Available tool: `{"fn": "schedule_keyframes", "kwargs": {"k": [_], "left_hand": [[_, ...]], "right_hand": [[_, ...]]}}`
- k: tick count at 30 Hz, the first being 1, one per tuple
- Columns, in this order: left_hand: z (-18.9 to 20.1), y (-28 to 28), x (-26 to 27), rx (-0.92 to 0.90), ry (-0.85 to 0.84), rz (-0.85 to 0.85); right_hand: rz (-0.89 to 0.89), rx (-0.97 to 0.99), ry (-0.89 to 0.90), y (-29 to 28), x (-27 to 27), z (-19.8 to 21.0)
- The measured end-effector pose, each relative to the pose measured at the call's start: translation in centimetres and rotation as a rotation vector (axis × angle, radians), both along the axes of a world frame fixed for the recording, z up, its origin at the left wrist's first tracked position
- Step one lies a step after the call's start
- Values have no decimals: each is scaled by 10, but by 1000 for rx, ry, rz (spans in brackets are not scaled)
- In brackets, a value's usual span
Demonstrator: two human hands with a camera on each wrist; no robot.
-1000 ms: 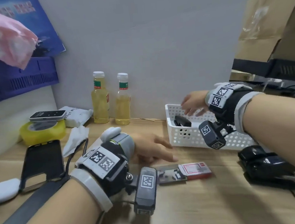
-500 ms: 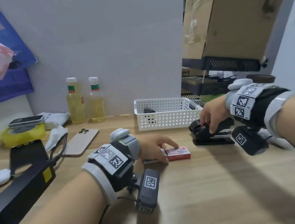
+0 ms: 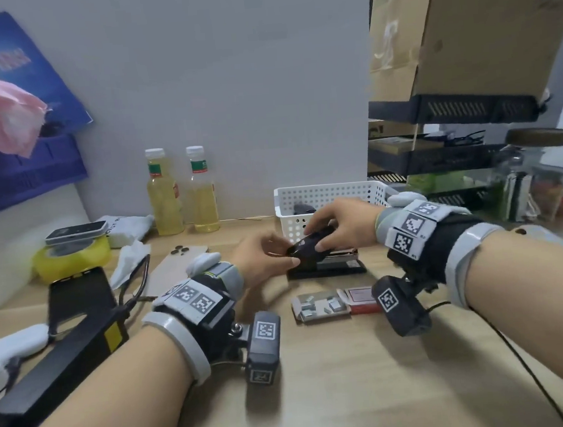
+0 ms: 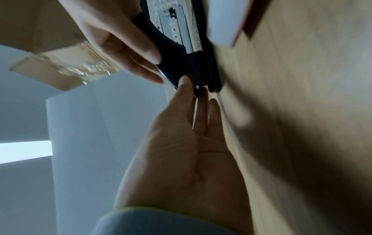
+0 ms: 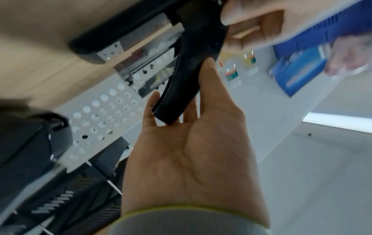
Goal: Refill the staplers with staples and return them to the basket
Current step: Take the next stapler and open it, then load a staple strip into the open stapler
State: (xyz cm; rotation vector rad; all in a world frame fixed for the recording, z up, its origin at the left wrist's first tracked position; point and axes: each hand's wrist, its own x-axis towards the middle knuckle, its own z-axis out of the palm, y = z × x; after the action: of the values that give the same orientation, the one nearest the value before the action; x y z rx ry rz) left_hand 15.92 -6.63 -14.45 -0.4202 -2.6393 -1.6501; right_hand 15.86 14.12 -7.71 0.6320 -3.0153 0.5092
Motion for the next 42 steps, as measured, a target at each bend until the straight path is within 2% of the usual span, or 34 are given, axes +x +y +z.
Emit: {"fn": "schedule_keyframes", "kwargs": {"k": [3, 7, 9, 14, 18, 26, 34, 37, 40, 42], "left_hand": [[-5, -11, -7, 95, 3, 39], [-11, -14, -10, 72, 81, 72], [-13, -17, -11, 68, 92, 106], [-21, -24, -12, 250, -3, 82], [-24, -26, -19, 256, -14, 80], [-26, -27, -18, 287, 36, 63], [-29, -56, -21, 220, 51, 124], [-26, -56, -17, 245, 40, 147], [-12, -46, -2, 271, 216, 267], [1, -36, 9, 289, 286, 200]], "right_hand": [[-38, -310, -107, 5, -7, -3], [-305, -758, -311, 28, -6, -19], [-388, -921, -415, 37, -1, -30], [-393, -1016, -489, 44, 0, -59], [-363, -1103, -437, 46, -3, -69], [-306, -982, -415, 45, -7, -73], [-417, -1080, -360, 47, -9, -76], [-435, -974, -287, 50, -5, -72], [-287, -767, -120, 52, 9, -57], [-73, -644, -125, 44, 26, -42]]}}
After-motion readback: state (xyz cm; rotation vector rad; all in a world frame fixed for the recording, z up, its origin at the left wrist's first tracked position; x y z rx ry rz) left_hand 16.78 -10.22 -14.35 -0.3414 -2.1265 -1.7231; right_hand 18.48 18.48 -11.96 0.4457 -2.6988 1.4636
